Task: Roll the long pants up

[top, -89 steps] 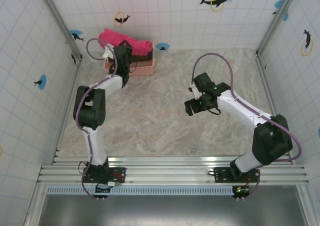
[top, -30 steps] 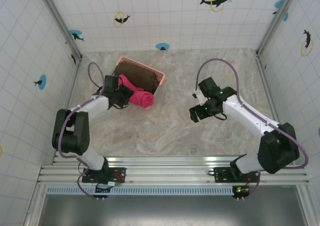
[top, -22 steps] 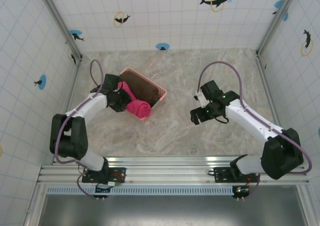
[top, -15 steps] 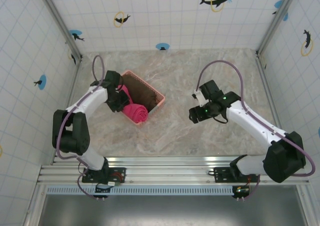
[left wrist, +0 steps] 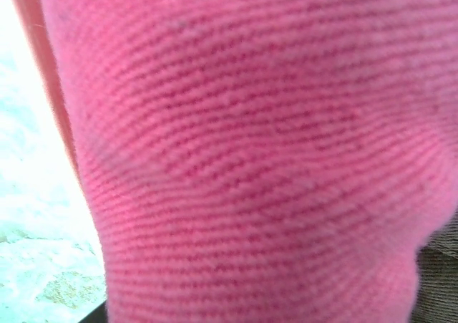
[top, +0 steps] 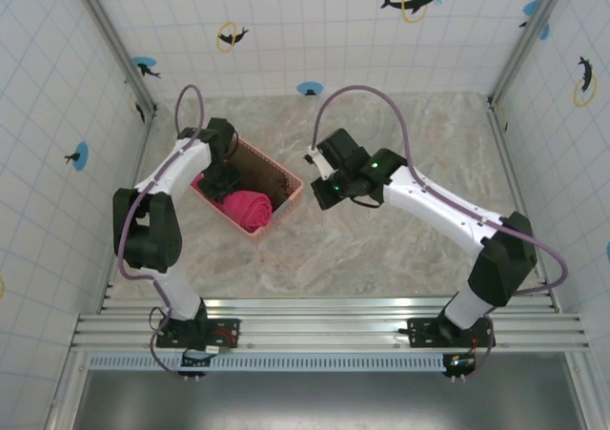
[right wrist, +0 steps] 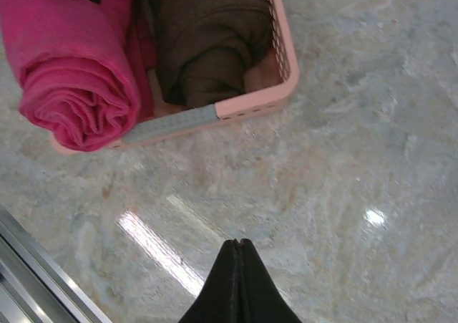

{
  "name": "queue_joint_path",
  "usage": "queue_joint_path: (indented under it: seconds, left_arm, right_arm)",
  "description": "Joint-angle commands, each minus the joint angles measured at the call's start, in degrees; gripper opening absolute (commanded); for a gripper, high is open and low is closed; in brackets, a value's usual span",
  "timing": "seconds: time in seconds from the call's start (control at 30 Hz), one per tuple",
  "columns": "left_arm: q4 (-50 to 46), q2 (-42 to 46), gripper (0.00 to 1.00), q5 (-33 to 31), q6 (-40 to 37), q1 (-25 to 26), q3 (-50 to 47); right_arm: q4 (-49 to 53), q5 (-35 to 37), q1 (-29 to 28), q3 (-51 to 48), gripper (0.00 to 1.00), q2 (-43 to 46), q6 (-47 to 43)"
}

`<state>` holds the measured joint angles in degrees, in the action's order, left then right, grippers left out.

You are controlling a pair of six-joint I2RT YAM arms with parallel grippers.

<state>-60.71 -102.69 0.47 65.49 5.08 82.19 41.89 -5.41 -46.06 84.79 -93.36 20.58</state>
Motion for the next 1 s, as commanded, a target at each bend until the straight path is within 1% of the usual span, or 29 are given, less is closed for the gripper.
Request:
queue_joint_path:
  seconds: [0.0, 0.1, 0.2, 0.27, 0.33, 0.5, 0.63, 0.77, 0.97]
  left_arm:
    - [-3.1, 0.6, 0.0, -5.3, 2.0, -1.1, 2.8]
    - [-1.4, 1.6, 0.0, -6.7, 2.5, -2.0, 1.3]
    - [3.5, 1.9, 0.0, -6.6, 4.2, -3.1, -2.4]
    - [6.3, 1.8, 0.0, -7.5, 6.0, -3.4, -6.9]
    - [9.8, 1.1, 0.0, -7.6, 6.7, -3.4, -9.6]
    - [13.6, -1.3, 0.0, -6.2, 7.6, -3.5, -13.0]
    - [15.1, -3.5, 0.0, -3.4, 8.8, -3.5, -13.9]
    - [14.9, -5.8, 0.0, -0.6, 9.2, -3.5, -12.6]
    - [13.2, -6.8, 0.0, 0.1, 9.2, -3.5, -10.9]
  right_arm:
    - [0.4, 0.4, -1.8, 4.7, 0.0, -3.1, 0.8]
    - [0.4, 0.1, -4.0, 8.3, 0.0, -6.1, 0.8]
    - [0.6, -0.6, -6.0, 12.7, 0.0, -9.5, 1.0]
    - [1.4, -0.7, -7.3, 16.3, 0.0, -12.3, 1.0]
    - [2.3, -0.6, -8.6, 20.4, 0.0, -15.3, 1.0]
    - [3.0, -1.8, -10.5, 29.0, 0.0, -22.5, 2.3]
    - [2.7, -3.7, -10.9, 33.9, 0.0, -28.3, 3.7]
    - [0.8, -5.5, -10.9, 35.6, 0.0, -32.7, 4.9]
    - [-1.8, -7.2, -11.1, 37.3, 0.0, -37.8, 6.3]
